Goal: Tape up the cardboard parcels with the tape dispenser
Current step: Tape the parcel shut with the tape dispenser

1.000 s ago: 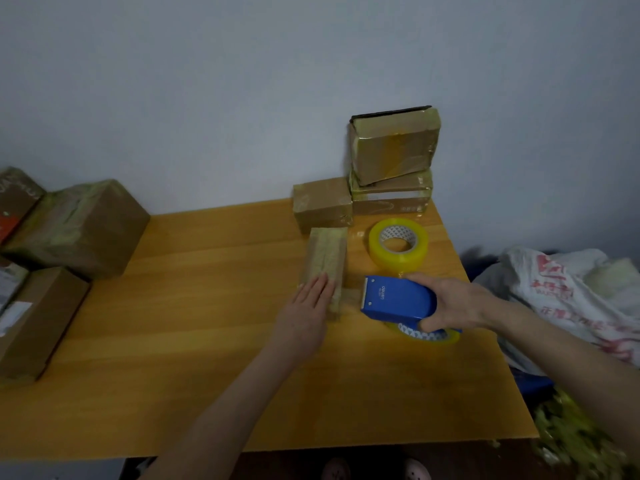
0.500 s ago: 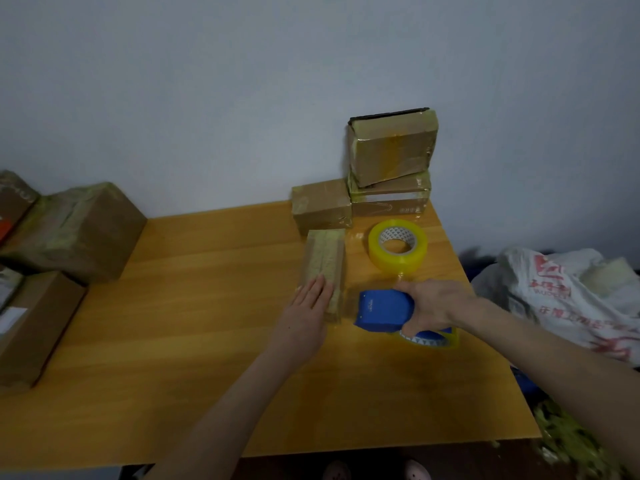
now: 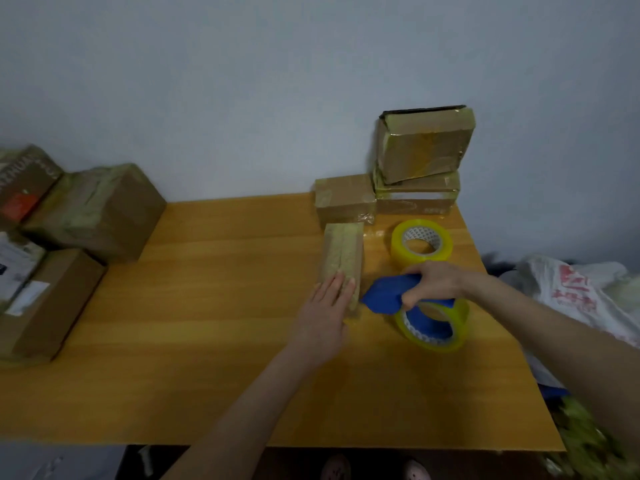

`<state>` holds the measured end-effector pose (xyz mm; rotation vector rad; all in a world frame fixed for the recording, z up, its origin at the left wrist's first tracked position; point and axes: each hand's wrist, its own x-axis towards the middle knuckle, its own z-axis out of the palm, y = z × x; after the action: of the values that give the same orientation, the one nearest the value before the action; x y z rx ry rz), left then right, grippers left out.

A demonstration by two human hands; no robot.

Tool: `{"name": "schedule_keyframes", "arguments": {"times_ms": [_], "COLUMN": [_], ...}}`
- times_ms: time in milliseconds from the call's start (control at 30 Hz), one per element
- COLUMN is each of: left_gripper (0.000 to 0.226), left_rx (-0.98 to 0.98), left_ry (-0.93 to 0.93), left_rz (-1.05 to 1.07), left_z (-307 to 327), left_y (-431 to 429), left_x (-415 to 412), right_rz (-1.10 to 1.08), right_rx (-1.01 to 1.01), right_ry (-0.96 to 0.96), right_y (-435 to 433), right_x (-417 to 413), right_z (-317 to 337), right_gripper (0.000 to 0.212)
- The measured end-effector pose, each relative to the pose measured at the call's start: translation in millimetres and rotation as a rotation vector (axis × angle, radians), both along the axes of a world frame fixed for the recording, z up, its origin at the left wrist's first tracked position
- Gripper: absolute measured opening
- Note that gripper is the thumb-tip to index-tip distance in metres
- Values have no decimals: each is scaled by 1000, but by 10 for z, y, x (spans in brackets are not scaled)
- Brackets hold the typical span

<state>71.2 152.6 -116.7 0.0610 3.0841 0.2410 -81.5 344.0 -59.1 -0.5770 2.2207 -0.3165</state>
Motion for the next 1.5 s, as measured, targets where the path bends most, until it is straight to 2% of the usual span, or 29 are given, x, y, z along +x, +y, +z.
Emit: {"name": "schedule_keyframes", "arguments": {"times_ms": [167,300,400,467,567,633,700,767,900,1033,1200,1400,1500], "left_gripper": [72,72,71,68,60,53,46,42,31,20,21,29,27], "left_rx": [-36,-51,24,217,437,495,578,671,677,699,878,1043,991], "left_ry": [22,33,27,82,251,275,269,264,235,179,143,168,204], "left_rz": [45,75,87,116,252,407,545,618,606,616,675,733,706], "left_z": [28,-12,36,94,201,212,191,192,216,228,144,78,48], "left_y": [122,176,206,180,48,-93,-200,-214,-70,-26,-127,-145,-106], "left_x": [-62,-82,-103,-109,-58,-17,23,39,-70,-192,-145,-83,-59], "right_rz": [-506,-912,-1017,-1049,-984,-766,-548,-477,-381,-364,-384,-509,-471], "right_rx": [-384,-543,-577,-594,-539,-385,-269,-320,-447,-429,-509,-610,-583], "right_ry": [-91,-323,-427,-462,-366,-157,134,290,271,348,270,235,324], "right_y": [374,468,406,384,402,414,368,201,-352,-602,-585,-649,-660], "right_x": [-1,274,449,486,467,445,421,435,634,693,713,750,766], "right_z": [-51,-429,-568,-622,-619,-548,-459,-346,-255,-326,-395,-456,-481], "right_gripper": [36,39,41,43,47,50,53,55,41,37,53,59,61]}}
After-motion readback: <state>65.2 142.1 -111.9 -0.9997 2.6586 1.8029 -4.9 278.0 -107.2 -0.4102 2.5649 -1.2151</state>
